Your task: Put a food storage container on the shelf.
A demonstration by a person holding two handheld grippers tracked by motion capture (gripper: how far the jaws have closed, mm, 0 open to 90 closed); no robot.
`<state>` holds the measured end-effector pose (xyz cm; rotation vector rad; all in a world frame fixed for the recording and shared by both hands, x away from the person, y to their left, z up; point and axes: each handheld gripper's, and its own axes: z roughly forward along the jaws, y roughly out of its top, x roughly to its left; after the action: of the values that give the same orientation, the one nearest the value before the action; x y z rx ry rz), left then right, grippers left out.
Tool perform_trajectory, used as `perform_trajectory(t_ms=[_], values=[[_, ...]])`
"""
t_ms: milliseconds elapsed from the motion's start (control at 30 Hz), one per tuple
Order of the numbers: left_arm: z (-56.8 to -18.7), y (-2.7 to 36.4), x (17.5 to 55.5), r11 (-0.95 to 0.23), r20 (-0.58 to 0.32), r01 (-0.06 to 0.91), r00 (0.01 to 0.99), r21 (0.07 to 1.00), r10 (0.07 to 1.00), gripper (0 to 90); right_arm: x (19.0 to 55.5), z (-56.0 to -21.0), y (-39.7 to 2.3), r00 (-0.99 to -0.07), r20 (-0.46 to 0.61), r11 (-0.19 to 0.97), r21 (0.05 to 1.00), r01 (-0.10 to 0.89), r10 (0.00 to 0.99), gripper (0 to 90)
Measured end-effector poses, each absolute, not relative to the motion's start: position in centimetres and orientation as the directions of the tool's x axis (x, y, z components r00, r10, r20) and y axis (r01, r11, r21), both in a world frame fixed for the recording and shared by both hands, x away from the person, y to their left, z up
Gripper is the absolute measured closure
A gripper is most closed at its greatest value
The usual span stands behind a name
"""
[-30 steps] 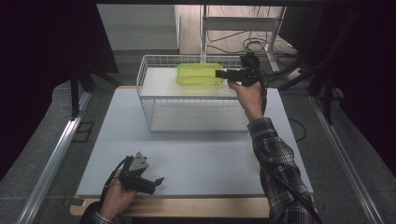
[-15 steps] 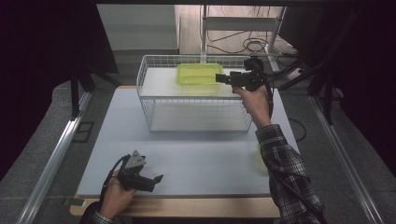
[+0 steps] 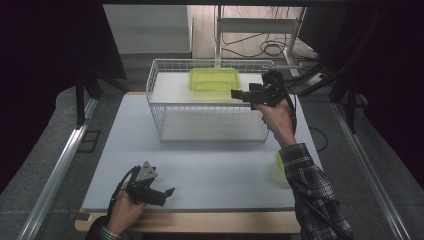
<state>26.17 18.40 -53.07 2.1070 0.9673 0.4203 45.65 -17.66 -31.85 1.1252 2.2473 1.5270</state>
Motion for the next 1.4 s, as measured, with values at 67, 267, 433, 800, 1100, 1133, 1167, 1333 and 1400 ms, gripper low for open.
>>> perform_trajectory(t_ms=[67,267,433,800,1100,1133,1167,1333,1400], values=[[-53.1,18.4,26.2,-0.422,-0.016,0.502,0.658,0.755,0.753,0.1,45.2,-32.0,-17.6,-0.699,0.221,0.192,0.866,0.461,0.68,8.6],[-53.1,18.4,26.2,-0.429,-0.01,0.502,0.659,0.751,0.752,0.1,44.3,-32.3,-17.6,-0.715,0.202,0.21,0.871,0.443,0.67,6.1],[-53.1,18.4,26.2,-0.431,-0.01,0.503,0.659,0.749,0.752,0.1,43.4,-32.5,-17.6,-0.727,0.176,0.234,0.874,0.425,0.663,4.8],[-53.2,18.3,26.2,-0.434,-0.008,0.508,0.657,0.744,0.754,0.0,41.7,-33.7,-17.5,-0.746,0.15,0.275,0.868,0.414,0.649,3.9],[-53.2,18.3,26.2,-0.436,-0.007,0.509,0.656,0.742,0.754,0.0,40.5,-35.0,-17.7,-0.748,0.145,0.296,0.856,0.423,0.648,3.2],[-53.2,18.3,26.2,-0.436,-0.008,0.51,0.656,0.742,0.754,0.0,40.3,-35.1,-17.7,-0.75,0.143,0.301,0.855,0.422,0.646,3.0],[-53.2,18.3,26.2,-0.436,-0.008,0.51,0.656,0.742,0.755,0.0,40.2,-35.2,-17.7,-0.751,0.141,0.304,0.854,0.422,0.645,2.8],[-53.2,18.3,26.2,-0.441,-0.005,0.511,0.657,0.738,0.754,0.0,39.6,-36.0,-17.9,-0.755,0.145,0.309,0.851,0.425,0.639,2.4],[-53.2,18.3,26.2,-0.44,-0.005,0.511,0.657,0.738,0.754,0.0,39.3,-36.4,-17.9,-0.756,0.14,0.316,0.848,0.425,0.639,1.8]])
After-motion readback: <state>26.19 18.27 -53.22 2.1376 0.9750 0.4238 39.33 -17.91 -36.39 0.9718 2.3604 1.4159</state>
